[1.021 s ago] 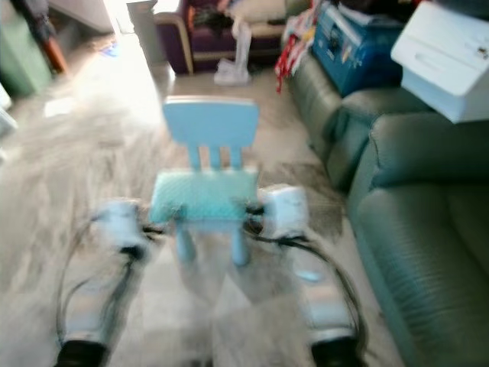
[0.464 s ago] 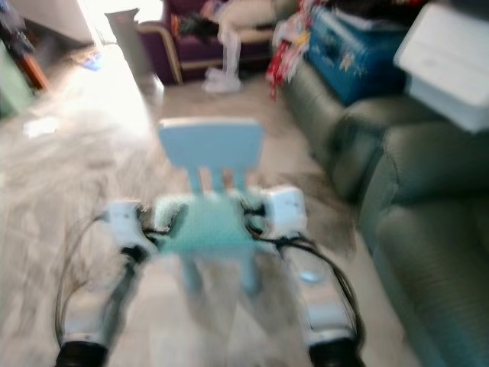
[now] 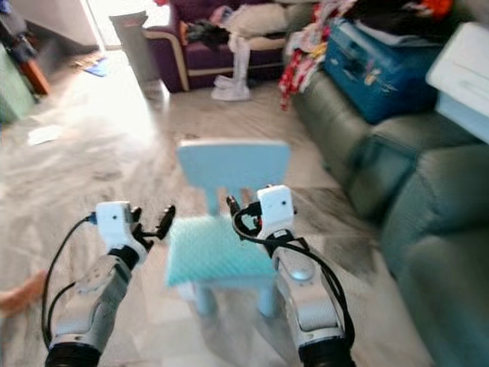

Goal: Move the pillow to the sofa

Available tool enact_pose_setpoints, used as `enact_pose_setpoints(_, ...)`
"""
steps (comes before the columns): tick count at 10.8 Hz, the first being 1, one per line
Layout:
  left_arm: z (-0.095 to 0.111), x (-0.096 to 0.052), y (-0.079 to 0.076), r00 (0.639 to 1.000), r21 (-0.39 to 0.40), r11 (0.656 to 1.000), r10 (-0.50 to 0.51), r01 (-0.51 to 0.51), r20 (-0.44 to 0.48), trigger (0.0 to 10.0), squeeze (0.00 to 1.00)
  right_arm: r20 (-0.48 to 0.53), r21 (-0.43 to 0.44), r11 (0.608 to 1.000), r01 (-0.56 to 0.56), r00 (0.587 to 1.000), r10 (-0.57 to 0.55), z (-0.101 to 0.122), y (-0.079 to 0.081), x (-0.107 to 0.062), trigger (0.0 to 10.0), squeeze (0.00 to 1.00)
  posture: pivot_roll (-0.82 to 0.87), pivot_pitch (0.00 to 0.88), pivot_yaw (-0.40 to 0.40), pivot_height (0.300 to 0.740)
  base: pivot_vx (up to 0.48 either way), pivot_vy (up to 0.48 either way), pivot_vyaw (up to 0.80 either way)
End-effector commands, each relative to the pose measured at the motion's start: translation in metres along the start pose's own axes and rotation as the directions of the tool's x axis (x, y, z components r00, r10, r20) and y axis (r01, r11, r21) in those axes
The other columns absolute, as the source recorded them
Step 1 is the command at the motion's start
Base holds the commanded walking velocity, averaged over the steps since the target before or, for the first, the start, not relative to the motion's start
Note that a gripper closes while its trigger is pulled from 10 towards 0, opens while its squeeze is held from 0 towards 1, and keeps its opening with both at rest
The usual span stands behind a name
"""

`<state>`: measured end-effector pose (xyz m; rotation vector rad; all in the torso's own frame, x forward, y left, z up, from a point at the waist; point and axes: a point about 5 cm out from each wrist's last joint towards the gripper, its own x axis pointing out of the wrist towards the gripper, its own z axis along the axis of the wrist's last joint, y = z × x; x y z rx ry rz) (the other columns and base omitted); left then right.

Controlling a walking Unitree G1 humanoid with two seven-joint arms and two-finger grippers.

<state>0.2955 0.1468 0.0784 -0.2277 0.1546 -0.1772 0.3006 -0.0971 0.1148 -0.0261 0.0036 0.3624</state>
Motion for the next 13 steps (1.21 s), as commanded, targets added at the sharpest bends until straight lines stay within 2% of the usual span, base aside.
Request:
enact_pose_setpoints(1,-0.0021,0.0021,-0.0032,1.0,0.009,1.0,0.006,-0.006,-0.018,10.0,0.0,0.004,-0.006,1.0,0.02,1.0,-0.02,0.0011,-0.0057,-0.0007,10.0,0.0,-0.19,0.075,0.044,0.74,0.0,0.0,0.0)
enact_pose_setpoints(9,0.0,0.0024,-0.005,1.0,0.003,1.0,0.002,-0.002,-0.004,10.0,0.0,0.004,-0.016,1.0,0.006,1.0,-0.006,0.0016,-0.0032,0.001,10.0,0.0,-0.18,0.07,0.038,0.74,0.0,0.0,0.0)
enact_pose_setpoints(12,-0.0012,0.0028,-0.0045,1.0,-0.016,1.0,0.012,-0.012,-0.009,10.0,0.0,-0.004,-0.013,1.0,0.01,1.0,-0.01,0.0016,-0.0033,0.0025,10.0,0.0,-0.18,0.073,0.04,0.74,0.0,0.0,-0.78)
enact_pose_setpoints(13,-0.0008,0.0025,-0.0062,1.0,-0.017,1.0,0.003,-0.003,-0.007,10.0,0.0,-0.001,-0.008,1.0,0.014,1.0,-0.014,0.0014,-0.0032,0.0021,10.0,0.0,-0.18,0.073,0.04,0.74,0.0,0.0,0.0)
